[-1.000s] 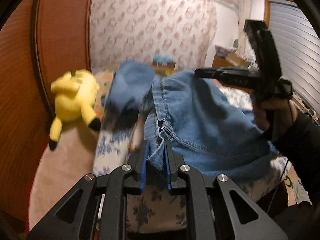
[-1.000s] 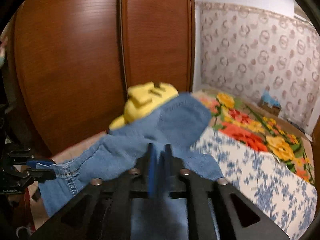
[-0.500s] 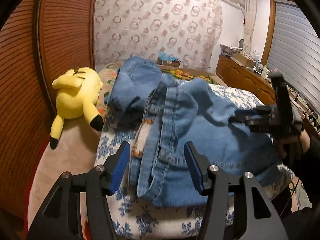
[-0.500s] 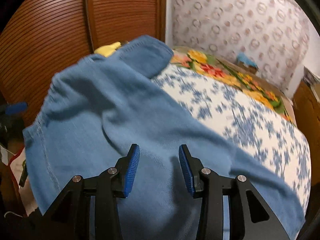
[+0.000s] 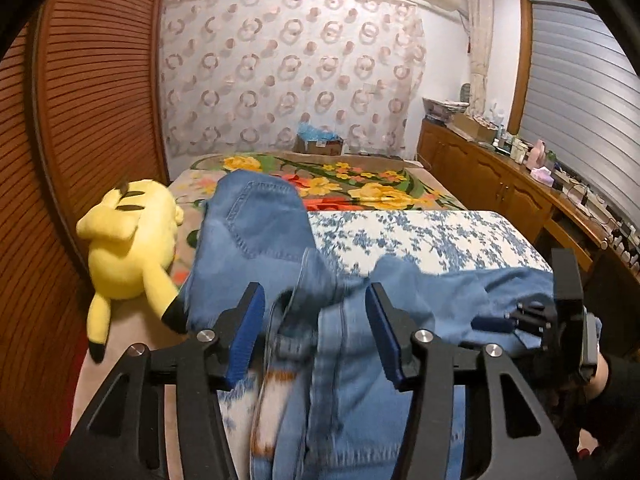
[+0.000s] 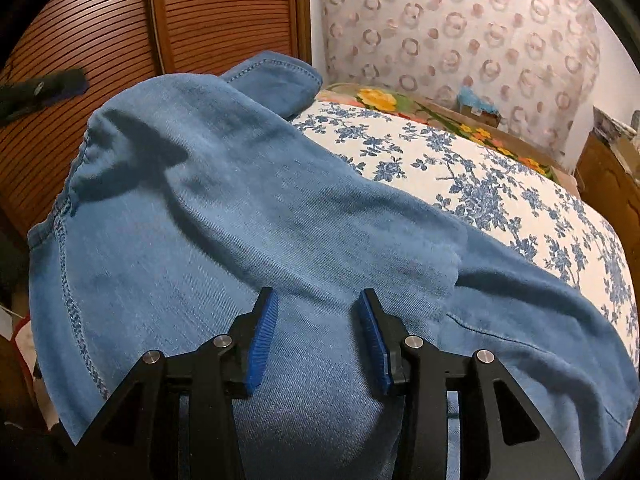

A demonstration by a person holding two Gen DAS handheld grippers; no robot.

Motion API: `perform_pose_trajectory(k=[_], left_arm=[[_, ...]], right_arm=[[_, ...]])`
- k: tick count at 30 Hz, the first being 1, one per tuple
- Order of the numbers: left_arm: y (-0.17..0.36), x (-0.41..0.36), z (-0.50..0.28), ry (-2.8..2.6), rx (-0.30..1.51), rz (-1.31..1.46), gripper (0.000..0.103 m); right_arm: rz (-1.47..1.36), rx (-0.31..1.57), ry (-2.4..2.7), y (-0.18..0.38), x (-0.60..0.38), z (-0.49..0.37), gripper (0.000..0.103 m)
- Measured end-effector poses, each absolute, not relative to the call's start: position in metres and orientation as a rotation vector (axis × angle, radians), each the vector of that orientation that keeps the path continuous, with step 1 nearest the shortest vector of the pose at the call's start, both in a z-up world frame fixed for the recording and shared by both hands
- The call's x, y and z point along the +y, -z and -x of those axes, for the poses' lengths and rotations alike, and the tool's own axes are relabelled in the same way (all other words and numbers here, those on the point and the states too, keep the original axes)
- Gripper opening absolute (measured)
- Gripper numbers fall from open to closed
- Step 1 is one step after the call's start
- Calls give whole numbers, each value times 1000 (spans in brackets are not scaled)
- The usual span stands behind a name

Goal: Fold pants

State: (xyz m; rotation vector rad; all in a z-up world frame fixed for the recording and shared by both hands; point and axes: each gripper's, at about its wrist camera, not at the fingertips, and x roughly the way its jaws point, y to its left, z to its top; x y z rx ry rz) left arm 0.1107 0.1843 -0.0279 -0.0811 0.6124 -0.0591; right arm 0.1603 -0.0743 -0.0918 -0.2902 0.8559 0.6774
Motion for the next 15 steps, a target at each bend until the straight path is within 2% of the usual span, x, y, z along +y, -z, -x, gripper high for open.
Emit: perform_pose_trajectory(k=[4, 5, 13, 15], left_arm=[[37, 182, -134, 68, 670, 84, 35], [42, 179, -137, 72, 684, 69, 34], [72, 157, -120, 102, 748, 48, 34], [78, 151, -118, 112, 771, 41, 41]], right_arm=[[267, 863, -687, 92, -78, -160, 44], [263, 864, -689, 93, -79, -160, 45], [270, 862, -686, 92, -81, -160, 45], [270, 862, -686, 92, -82, -160, 45]])
